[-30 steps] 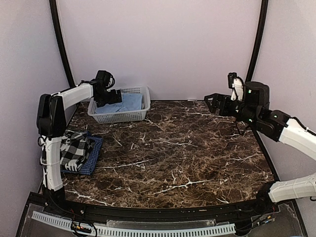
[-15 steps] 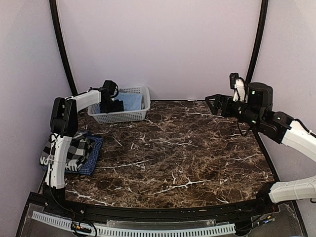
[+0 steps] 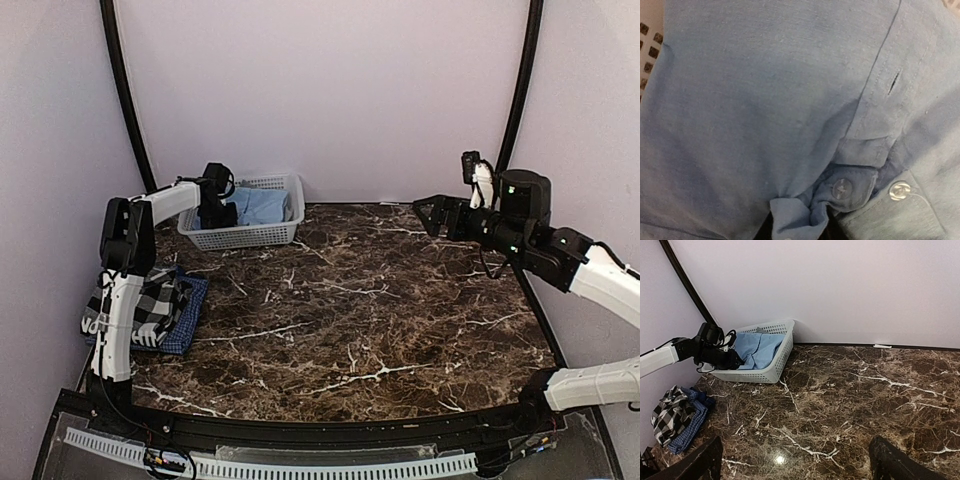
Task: Fold and stack the long sleeve shirts
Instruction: Pick up the crumpled shirt from the bin.
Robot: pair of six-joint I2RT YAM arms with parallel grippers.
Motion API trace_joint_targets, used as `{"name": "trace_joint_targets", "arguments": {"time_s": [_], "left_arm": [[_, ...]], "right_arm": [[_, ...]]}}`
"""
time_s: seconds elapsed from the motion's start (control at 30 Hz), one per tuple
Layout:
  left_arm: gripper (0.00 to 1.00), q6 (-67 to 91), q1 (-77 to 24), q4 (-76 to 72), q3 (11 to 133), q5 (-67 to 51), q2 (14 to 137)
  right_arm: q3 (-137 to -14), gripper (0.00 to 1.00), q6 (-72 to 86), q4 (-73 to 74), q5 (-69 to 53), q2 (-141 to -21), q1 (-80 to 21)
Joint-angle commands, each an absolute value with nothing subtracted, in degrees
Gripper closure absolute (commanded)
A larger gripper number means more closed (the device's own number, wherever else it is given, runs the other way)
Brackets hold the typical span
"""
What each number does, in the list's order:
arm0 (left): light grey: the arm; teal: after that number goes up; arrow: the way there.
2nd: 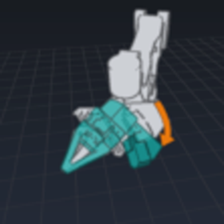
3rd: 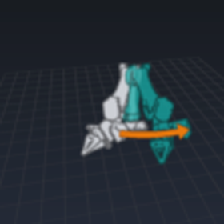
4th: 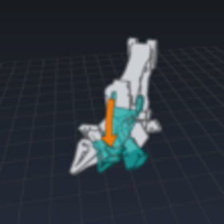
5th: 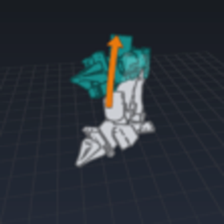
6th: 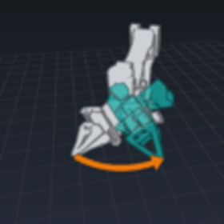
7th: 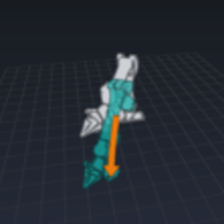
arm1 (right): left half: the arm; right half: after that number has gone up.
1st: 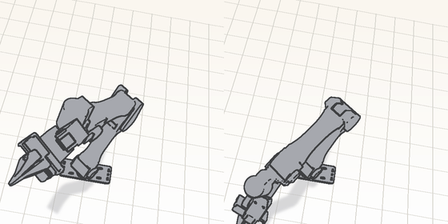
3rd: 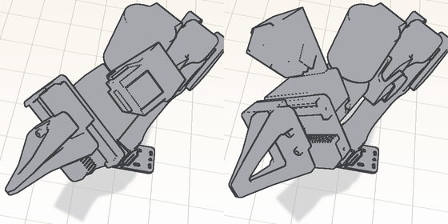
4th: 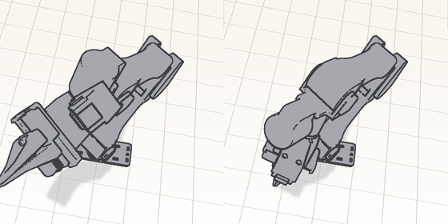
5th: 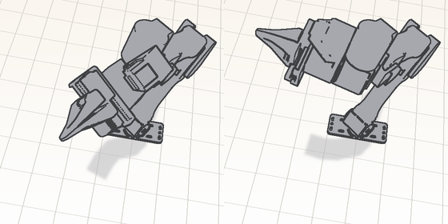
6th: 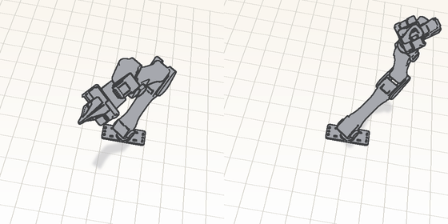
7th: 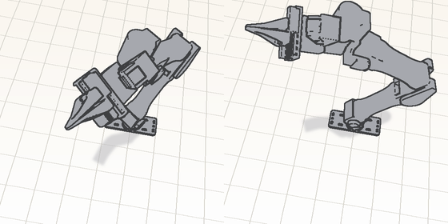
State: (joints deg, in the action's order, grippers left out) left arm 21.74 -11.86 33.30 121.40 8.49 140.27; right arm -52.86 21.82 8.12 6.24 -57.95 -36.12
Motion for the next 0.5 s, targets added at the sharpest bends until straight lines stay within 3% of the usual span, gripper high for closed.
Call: {"name": "trace_joint_targets", "arguments": {"time_s": [0.0,0.2,0.47], "left_arm": [[0.83,21.01,-10.13,38.4,119.12,11.19,139.91],[0.99,20.59,-8.61,38.86,117.86,12.63,137.94],[1.0,19.57,-6.4,38.03,115.85,14.27,134.32]], "right_arm": [[-51.95,0.01,22.83,5.98,4.82,-58.16,-36.39],[-51.03,0.01,23.28,4.59,3.73,-58.68,-36.38],[-51.5,0.01,23.23,3.74,1.98,-60.95,-36.39]]}}
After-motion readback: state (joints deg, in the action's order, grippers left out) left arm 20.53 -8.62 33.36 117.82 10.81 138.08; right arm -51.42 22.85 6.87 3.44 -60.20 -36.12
